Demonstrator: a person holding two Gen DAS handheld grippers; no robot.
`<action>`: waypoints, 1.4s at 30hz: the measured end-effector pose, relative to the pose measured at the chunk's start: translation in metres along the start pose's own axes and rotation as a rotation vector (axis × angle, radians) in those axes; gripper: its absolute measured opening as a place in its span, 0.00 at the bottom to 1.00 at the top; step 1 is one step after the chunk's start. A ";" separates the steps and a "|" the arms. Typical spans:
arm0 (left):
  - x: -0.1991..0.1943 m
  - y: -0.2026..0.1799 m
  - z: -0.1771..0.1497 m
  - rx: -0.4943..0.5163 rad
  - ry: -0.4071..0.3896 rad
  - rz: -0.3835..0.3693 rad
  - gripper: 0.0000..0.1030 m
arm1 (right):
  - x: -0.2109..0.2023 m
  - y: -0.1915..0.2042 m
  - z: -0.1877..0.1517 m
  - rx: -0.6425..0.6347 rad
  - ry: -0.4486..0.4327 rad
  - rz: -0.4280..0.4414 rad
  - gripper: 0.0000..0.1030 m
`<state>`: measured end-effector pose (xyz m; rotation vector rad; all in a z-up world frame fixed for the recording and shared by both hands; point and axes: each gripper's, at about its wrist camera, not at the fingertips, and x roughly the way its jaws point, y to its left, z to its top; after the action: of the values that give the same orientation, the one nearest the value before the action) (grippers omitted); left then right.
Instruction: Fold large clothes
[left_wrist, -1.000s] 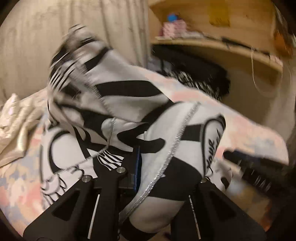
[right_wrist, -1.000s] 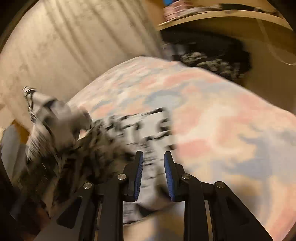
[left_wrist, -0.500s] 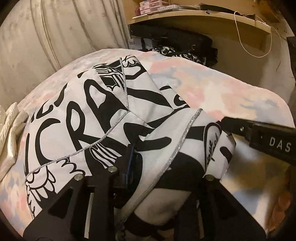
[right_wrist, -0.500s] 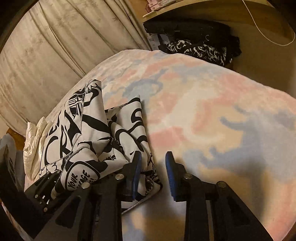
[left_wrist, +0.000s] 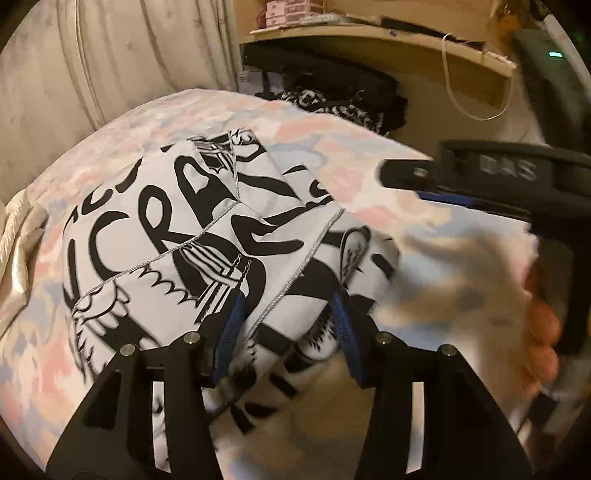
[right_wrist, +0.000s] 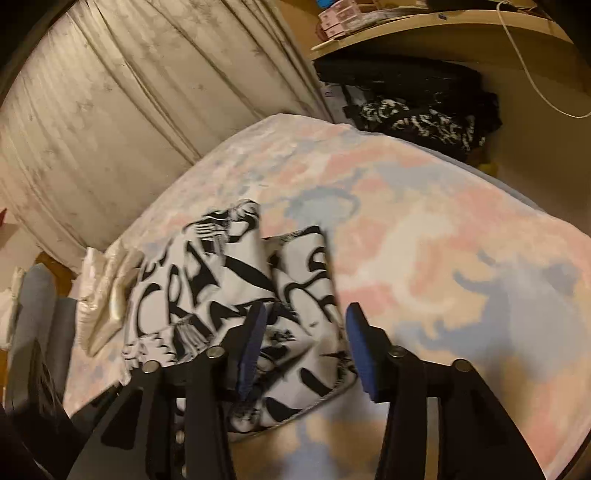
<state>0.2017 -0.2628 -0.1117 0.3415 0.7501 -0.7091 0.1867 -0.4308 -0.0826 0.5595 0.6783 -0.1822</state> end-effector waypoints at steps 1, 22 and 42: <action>-0.006 0.002 -0.001 -0.003 -0.010 0.002 0.45 | -0.001 0.003 0.002 -0.002 0.013 0.022 0.48; -0.011 0.202 -0.048 -0.585 0.011 -0.082 0.44 | 0.122 0.019 0.027 0.063 0.480 0.303 0.48; 0.041 0.145 -0.010 -0.406 0.095 0.036 0.26 | 0.015 -0.007 0.023 -0.027 0.158 0.193 0.02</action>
<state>0.3186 -0.1719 -0.1431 0.0184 0.9546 -0.4931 0.2078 -0.4491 -0.0804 0.6145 0.7741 0.0521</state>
